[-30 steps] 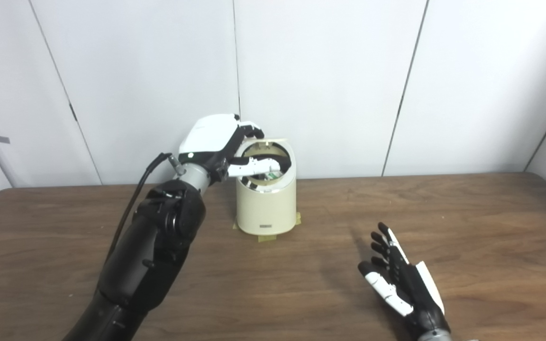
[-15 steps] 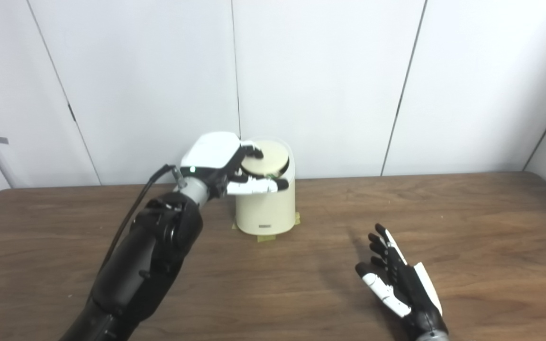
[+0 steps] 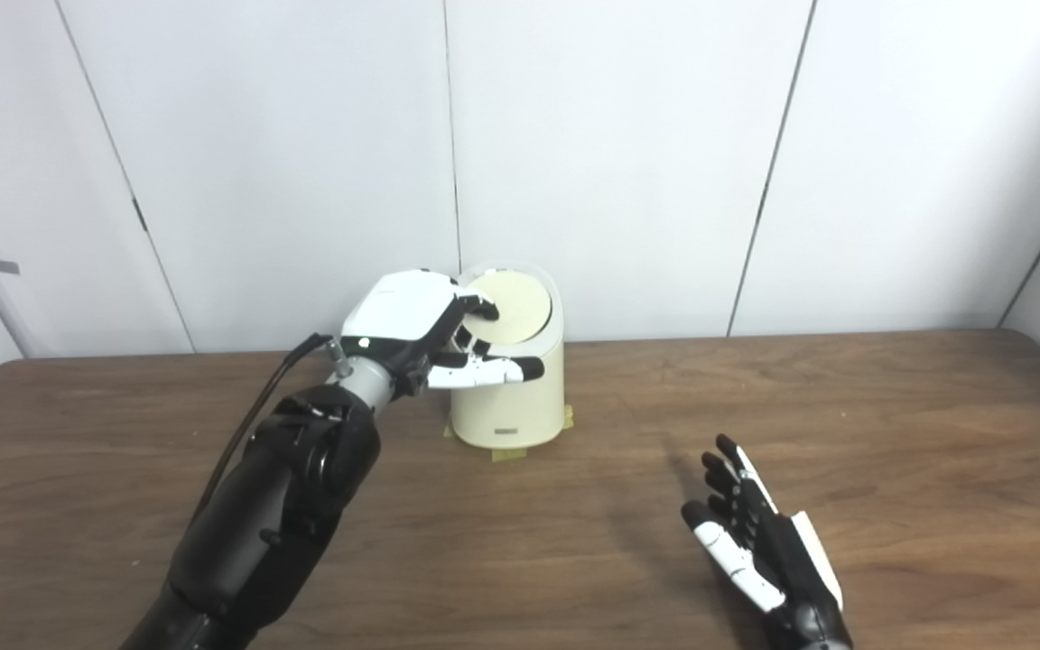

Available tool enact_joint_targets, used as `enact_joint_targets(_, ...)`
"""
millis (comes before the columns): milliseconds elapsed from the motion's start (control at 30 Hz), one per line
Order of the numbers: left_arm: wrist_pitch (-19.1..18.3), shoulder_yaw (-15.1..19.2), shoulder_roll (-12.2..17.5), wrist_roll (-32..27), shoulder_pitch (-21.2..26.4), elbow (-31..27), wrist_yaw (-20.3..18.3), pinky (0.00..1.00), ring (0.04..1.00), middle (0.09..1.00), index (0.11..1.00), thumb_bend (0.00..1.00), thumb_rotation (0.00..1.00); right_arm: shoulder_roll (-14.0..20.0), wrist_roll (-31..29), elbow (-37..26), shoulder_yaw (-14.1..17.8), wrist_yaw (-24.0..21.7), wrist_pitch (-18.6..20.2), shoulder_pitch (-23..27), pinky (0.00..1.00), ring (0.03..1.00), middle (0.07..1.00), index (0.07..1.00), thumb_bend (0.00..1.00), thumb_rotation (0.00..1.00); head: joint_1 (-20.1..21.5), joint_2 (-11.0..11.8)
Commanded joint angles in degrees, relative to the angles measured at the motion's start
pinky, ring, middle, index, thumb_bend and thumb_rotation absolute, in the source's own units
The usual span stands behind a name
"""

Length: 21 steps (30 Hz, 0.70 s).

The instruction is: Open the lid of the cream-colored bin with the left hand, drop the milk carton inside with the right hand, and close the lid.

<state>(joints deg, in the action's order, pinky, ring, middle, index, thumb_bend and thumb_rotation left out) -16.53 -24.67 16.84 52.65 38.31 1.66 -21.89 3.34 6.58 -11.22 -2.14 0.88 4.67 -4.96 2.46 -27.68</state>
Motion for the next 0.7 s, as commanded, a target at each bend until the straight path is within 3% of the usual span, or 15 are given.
enact_joint_targets(0, -0.6, -0.2, 1.2, 1.2, 0.4, 1.0, -1.3, 1.0, 0.934, 0.817, 0.788, 0.88, 1.0, -0.5, -1.0, -2.2, -0.4, -0.9, 0.2, -0.9, 0.91, 0.944, 0.945, 0.972, 0.53, 0.65, 0.1, -0.2)
enact_joint_targets(367, 1.0, -1.3, 0.9, 2.7, -0.8, 0.5, 1.1, 1.0, 0.918, 0.814, 0.78, 0.87, 1.0, 0.1, -1.6, -4.7, -0.5, -1.9, 3.4, -1.8, 0.93, 0.955, 0.939, 0.967, 0.55, 0.65, 0.2, -1.3)
enact_joint_targets(667, 7.6, -6.9, 2.6, 12.5, -1.7, 2.7, 8.0, 1.0, 0.923, 0.809, 0.772, 0.88, 1.0, 0.4, 0.2, -5.0, -1.2, -1.9, 3.3, -1.7, 0.89, 0.928, 0.927, 0.948, 0.52, 0.64, 0.6, -1.7)
